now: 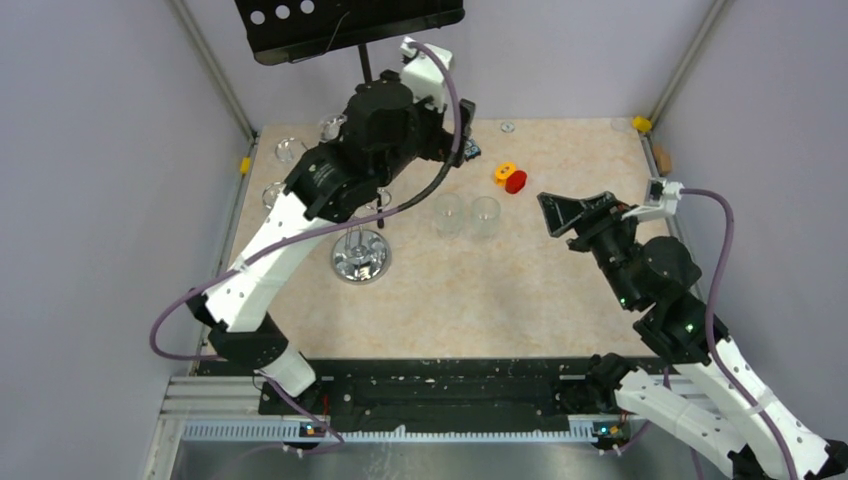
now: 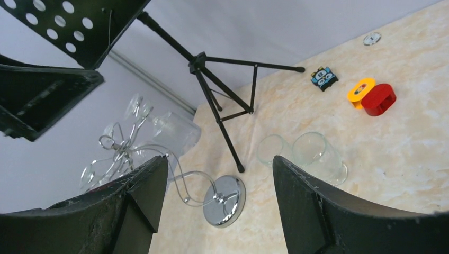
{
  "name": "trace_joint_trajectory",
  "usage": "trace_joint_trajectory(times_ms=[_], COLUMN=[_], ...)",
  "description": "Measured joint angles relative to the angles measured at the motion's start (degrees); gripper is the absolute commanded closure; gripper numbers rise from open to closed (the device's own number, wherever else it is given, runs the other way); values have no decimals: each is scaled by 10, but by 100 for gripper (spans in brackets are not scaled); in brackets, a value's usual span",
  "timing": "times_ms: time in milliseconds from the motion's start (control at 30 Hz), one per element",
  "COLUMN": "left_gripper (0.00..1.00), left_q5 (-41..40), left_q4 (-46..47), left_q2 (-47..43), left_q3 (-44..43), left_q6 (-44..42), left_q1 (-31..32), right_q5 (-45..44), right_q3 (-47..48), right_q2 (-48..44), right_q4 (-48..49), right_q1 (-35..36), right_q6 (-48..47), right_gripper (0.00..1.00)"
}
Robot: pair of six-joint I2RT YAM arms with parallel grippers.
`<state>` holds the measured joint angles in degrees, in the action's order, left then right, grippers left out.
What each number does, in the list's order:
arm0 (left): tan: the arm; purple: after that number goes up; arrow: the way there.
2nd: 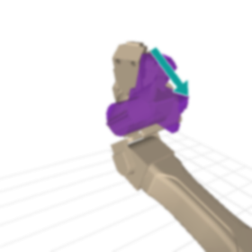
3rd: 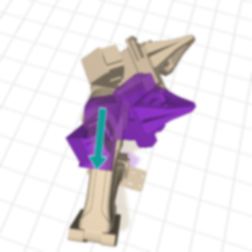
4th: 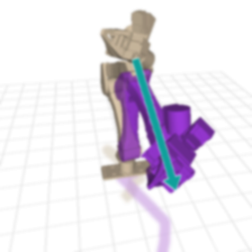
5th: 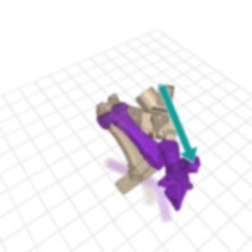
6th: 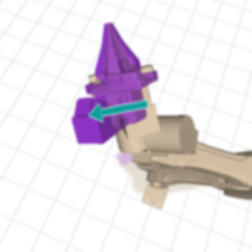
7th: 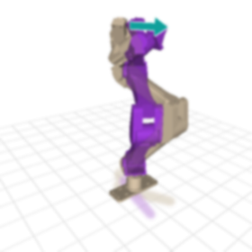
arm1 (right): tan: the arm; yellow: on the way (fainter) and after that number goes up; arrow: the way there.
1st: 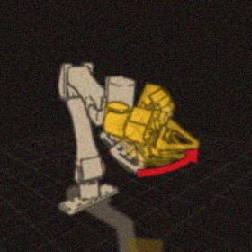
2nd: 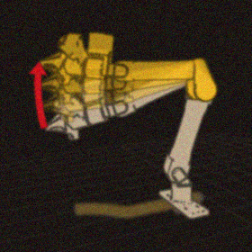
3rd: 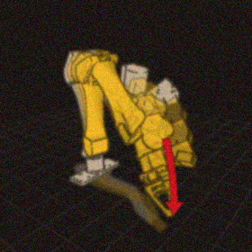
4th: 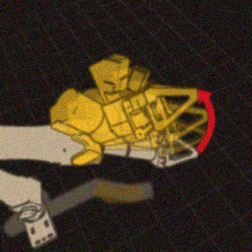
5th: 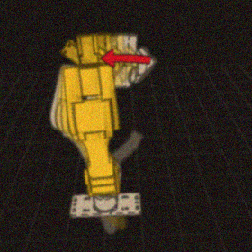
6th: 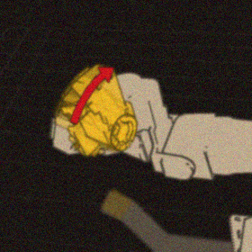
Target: Take the wine glass off the wine glass rack
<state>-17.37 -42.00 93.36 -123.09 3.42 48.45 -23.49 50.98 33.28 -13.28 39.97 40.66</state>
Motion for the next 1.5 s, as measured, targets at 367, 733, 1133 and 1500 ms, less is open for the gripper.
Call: trace_joint_trajectory(times_ms=[367, 733, 1133, 1500], left_gripper=[2, 1, 3, 11], left_q5=[-66, -69, -5, 328], left_q4=[-31, -40, -79, -31], left_q2=[-86, -308, -304, -233], left_q3=[76, 213, 214, 300], left_q6=[42, 105, 156, 254], left_q1=[-112, -243, -438, -681], right_q5=[78, 102, 137, 146], right_q3=[0, -3, -26, -26], right_q2=[69, 76, 114, 118], right_q4=[7, 23, 52, 60], right_q1=[0, 0, 0, 0], right_q6=[22, 42, 55, 54], right_gripper=[28, 28, 29, 29])
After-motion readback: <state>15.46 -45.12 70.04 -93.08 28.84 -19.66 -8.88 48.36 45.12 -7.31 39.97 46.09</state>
